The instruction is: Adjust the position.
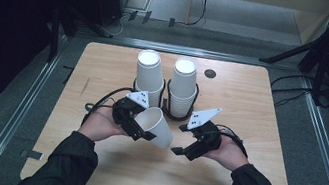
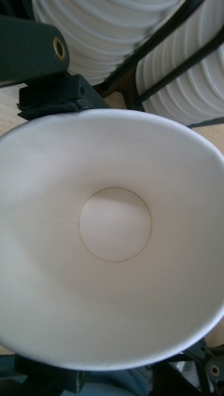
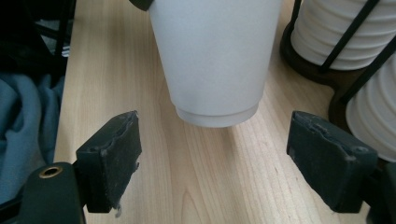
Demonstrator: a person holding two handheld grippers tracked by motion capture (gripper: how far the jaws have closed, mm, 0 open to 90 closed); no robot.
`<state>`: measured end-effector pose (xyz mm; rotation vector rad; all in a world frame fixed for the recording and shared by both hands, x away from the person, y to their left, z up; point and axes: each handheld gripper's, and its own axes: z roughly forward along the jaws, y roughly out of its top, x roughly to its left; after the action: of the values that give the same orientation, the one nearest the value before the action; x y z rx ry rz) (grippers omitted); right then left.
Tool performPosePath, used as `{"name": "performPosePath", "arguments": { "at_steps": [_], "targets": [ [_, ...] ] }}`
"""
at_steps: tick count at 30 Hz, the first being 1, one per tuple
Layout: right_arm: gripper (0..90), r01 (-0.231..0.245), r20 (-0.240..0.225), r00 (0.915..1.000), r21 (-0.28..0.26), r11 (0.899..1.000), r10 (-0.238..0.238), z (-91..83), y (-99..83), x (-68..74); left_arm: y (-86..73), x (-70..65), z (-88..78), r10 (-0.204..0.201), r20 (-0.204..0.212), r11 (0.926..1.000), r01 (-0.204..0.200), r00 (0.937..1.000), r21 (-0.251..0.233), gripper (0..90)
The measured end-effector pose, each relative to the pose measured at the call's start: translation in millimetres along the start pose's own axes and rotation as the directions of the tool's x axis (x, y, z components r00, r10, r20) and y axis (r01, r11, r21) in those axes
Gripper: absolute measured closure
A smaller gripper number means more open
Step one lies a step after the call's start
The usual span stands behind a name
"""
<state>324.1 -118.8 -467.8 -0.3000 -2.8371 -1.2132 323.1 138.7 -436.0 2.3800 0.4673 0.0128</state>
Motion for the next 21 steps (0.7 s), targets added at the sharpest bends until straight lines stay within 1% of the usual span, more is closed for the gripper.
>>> {"name": "performPosePath", "arguments": {
  "at_steps": [2, 5, 7, 9, 11, 12, 15, 16, 17, 18, 19, 21],
  "targets": [
    [18.2, 0.006, 0.000, 1.0000, 0.007, 1.000, -0.006, 4.2, 0.1, 0.3, 2.6, -2.9, 1.8, 0.028, 0.000, 0.9994, -0.028, 0.9996, 0.019, 15.4],
    [18.2, 0.010, -0.004, 0.9999, 0.000, 1.000, -0.010, 10.4, 1.1, 0.7, 5.4, -7.1, 5.2, 0.054, 0.001, 0.9979, -0.054, 0.9986, 0.037, 15.3],
    [17.9, 0.005, -0.013, 0.9999, 0.001, 1.000, -0.005, 16.6, 2.6, 1.8, 7.2, -9.7, 7.6, 0.070, -0.001, 0.9968, -0.070, 0.9975, 0.039, 15.3],
    [17.7, 0.005, -0.007, 1.0000, 0.006, 1.000, -0.005, 19.3, 3.4, 2.6, 9.3, -11.7, 9.2, 0.084, -0.001, 0.9956, -0.084, 0.9965, 0.042, 15.3],
    [16.7, 0.016, -0.012, 0.9998, 0.004, 1.000, -0.016, 24.4, 4.8, 4.7, 11.3, -13.7, 10.1, 0.090, 0.011, 0.9952, -0.090, 0.9959, 0.038, 15.3],
    [16.4, 0.029, 0.006, 0.9996, 0.000, 1.000, -0.029, 28.1, 6.9, 6.8, 12.7, -15.3, 10.8, 0.099, 0.019, 0.9944, -0.099, 0.9949, 0.036, 15.3],
    [16.3, 0.028, 0.008, 0.9996, -0.008, 1.000, -0.028, 30.6, 8.5, 7.9, 14.1, -16.8, 11.7, 0.108, 0.020, 0.9934, -0.109, 0.9939, 0.037, 15.1],
    [17.0, 0.031, 0.004, 0.9995, -0.006, 0.999, -0.031, 31.4, 9.1, 8.3, 15.0, -17.3, 11.8, 0.101, 0.019, 0.9939, -0.102, 0.9947, 0.042, 14.8],
    [21.1, 0.035, 0.008, 0.9994, -0.006, 0.999, -0.035, 31.9, 9.6, 9.3, 15.8, -17.4, 12.2, 0.099, 0.013, 0.9941, -0.099, 0.9950, 0.044, 14.3],
    [23.4, 0.045, 0.012, 0.9989, -0.013, 0.999, -0.045, 31.3, 10.0, 10.8, 16.0, -16.6, 12.1, 0.097, 0.017, 0.9941, -0.098, 0.9951, 0.045, 13.6],
    [23.9, 0.050, 0.024, 0.9985, -0.011, 0.999, -0.050, 31.0, 10.5, 12.1, 15.7, -16.3, 11.9, 0.096, 0.017, 0.9944, -0.097, 0.9952, 0.043, 12.7],
    [24.0, 0.054, 0.025, 0.9983, -0.015, 0.998, -0.053, 30.6, 10.5, 12.1, 15.1, -15.4, 11.3, 0.096, 0.021, 0.9949, -0.097, 0.9951, 0.029, 12.3]
  ]
}}
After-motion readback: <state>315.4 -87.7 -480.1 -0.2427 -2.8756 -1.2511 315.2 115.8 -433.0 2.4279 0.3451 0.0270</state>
